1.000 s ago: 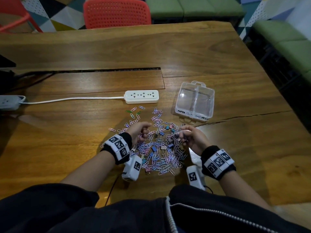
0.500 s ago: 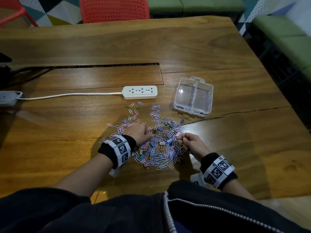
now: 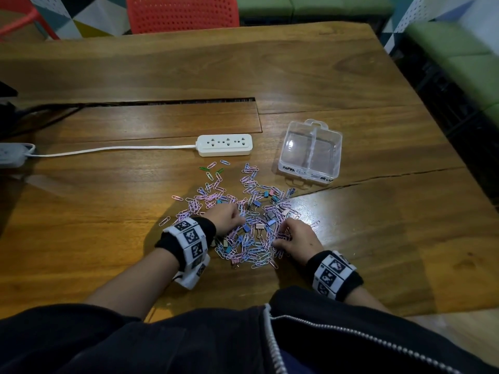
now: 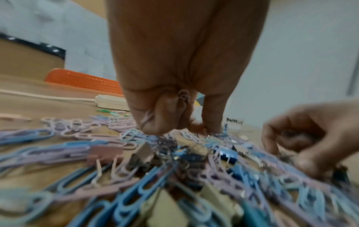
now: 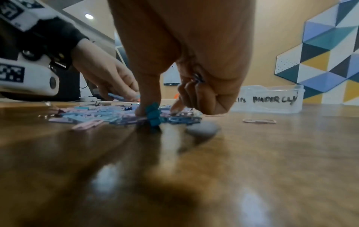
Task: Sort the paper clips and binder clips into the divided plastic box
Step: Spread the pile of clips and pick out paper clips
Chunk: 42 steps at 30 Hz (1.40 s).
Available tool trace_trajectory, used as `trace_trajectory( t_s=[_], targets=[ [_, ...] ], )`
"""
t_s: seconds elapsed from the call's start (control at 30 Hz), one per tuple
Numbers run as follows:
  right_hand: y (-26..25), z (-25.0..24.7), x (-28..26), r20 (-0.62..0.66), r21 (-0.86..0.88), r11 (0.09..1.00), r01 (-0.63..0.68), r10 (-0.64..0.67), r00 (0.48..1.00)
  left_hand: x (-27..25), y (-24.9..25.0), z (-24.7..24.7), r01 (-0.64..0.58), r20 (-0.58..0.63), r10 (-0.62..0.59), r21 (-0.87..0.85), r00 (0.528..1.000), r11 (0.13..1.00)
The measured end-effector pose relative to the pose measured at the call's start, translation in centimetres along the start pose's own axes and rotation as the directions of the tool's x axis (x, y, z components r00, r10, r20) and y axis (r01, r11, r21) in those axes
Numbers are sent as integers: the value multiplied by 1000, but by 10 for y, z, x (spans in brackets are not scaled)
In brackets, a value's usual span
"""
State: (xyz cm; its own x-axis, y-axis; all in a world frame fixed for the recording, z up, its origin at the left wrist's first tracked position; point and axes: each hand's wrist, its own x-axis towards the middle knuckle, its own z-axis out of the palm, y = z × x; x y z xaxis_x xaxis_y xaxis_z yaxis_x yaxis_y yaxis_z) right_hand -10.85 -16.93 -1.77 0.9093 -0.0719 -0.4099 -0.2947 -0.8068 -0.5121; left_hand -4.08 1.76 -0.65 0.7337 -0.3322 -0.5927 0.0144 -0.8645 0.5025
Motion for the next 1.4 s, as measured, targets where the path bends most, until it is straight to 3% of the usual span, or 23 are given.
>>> trace_trajectory(
  t_s=[0.1,0.2,0.23,0.3,0.33,0.4,0.5,0.63,0.7,0.73,0.77,0.83,0.93,1.0,1.07,1.13,1.23,1.33,1.4],
  targets=[
    [-4,1,1,30,-3,999,35,-35,999,-1,1,-4,14,7,-12,-299,1000,954],
    [-6,1,3,64,-39,996,74,-72,995,-4,2,-3,92,102,-23,-741,994,666],
    [-7,1,4,77,-42,995,93,-89,993,-4,1,-2,97,120,1,-808,993,581],
    [-8,2,4,87,-41,992,116,-112,990,-4,0,4,82,126,50,-852,991,517],
    [-8,3,5,72,-30,992,123,-121,990,-4,1,6,77,127,57,-843,990,533],
    [-7,1,5,3,65,989,133,-133,991,-7,7,10,71,130,42,-752,991,655],
    [-4,-6,6,-46,374,926,56,-42,998,-13,18,17,41,143,57,-600,988,799],
    [4,-18,8,92,737,665,-121,79,993,-16,24,23,10,137,92,-603,986,798],
    [10,-22,9,204,827,514,-227,103,974,-17,25,27,-75,93,125,-423,988,903],
    [12,-24,8,240,833,489,-259,103,965,-19,26,30,-142,62,160,-224,985,964],
    [14,-25,7,258,823,498,-274,103,961,-21,26,33,-195,34,194,16,980,981],
    [11,-27,2,255,770,580,-267,105,961,-23,25,39,-229,-2,250,394,968,890],
    [6,-26,-8,193,557,813,-170,72,979,-22,21,49,-251,2,300,554,954,794],
    [7,-21,-13,136,362,932,-24,-28,990,-21,18,54,-261,-41,336,542,941,799],
    [9,-15,-16,134,148,986,75,-95,986,-20,16,57,-268,-75,361,535,930,801],
    [12,-9,-16,127,-47,990,135,-128,984,-18,16,59,-269,-89,374,546,923,793],
    [11,-3,-16,81,-167,972,167,-155,985,-17,16,56,-244,-97,351,548,931,800],
    [9,1,-13,61,-195,966,168,-159,985,-16,15,48,-201,-126,266,379,956,903],
    [6,2,-11,69,-210,965,156,-145,987,-16,16,39,-177,-114,188,94,976,980]
  ],
)
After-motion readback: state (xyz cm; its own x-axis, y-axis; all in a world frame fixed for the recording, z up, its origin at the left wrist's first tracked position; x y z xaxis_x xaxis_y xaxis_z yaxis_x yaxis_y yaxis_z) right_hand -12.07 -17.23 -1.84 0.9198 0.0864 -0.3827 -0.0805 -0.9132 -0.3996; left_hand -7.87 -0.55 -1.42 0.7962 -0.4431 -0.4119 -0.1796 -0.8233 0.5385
